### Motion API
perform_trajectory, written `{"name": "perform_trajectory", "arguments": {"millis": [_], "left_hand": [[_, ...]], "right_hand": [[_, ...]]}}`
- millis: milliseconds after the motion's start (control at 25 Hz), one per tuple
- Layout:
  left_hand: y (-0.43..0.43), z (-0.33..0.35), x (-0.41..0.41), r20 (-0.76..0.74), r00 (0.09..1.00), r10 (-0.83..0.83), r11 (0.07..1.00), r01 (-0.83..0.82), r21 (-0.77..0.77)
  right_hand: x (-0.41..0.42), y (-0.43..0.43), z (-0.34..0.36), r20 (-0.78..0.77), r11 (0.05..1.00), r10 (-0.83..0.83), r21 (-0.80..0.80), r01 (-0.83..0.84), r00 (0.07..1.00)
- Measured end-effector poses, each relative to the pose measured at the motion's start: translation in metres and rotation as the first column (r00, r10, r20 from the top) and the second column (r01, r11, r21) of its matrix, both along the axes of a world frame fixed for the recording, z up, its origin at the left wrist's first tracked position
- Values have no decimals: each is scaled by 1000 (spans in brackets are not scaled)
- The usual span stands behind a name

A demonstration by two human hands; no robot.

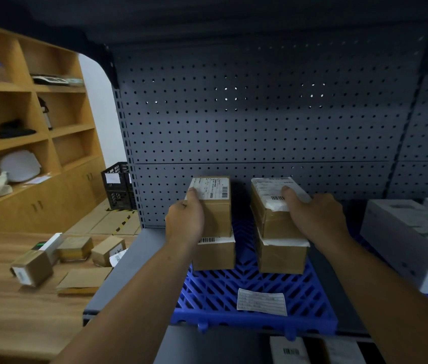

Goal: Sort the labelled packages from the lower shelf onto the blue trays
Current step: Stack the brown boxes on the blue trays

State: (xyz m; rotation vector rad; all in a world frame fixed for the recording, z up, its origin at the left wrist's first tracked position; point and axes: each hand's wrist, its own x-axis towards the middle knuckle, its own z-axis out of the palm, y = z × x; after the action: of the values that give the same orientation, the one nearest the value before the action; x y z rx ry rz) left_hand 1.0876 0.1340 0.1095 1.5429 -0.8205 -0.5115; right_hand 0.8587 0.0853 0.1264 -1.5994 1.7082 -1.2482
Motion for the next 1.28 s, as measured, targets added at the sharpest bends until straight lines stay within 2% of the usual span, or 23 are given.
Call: {"name": "perform_trajectory", "arguments": {"millis": [400,560,680,800,880,1040,1160,1280], "left_hand": [[2,4,-4,-5,1000,9,999,-9,31],[9,6,-7,-80,996,-26,1000,26,4],[22,6,-11,-64,998,-11,996,6,-84],[39,7,-19,117,992,54,949,-15,-314],[48,8,-35,170,985,-2,908,74,-413],[59,0,-77,158,961,-229,816,278,-508],[72,-9,-113,233,913,-334,775,407,-484],[86,-17,-146,286,878,-385,792,473,-386]], "right_hand": [[0,5,1,13,1000,-3,-20,3,1000],[0,7,1,80,1000,0,-10,1,997],[-3,9,1,146,1000,12,-25,-8,989],[-9,18,-1,132,998,-19,-63,28,991],[-15,26,-5,114,994,-54,-92,65,992],[-34,51,-21,15,978,-105,-180,106,994],[-60,75,-30,-26,974,-86,-211,79,996],[-89,92,-34,-32,974,-63,-220,54,998]]}}
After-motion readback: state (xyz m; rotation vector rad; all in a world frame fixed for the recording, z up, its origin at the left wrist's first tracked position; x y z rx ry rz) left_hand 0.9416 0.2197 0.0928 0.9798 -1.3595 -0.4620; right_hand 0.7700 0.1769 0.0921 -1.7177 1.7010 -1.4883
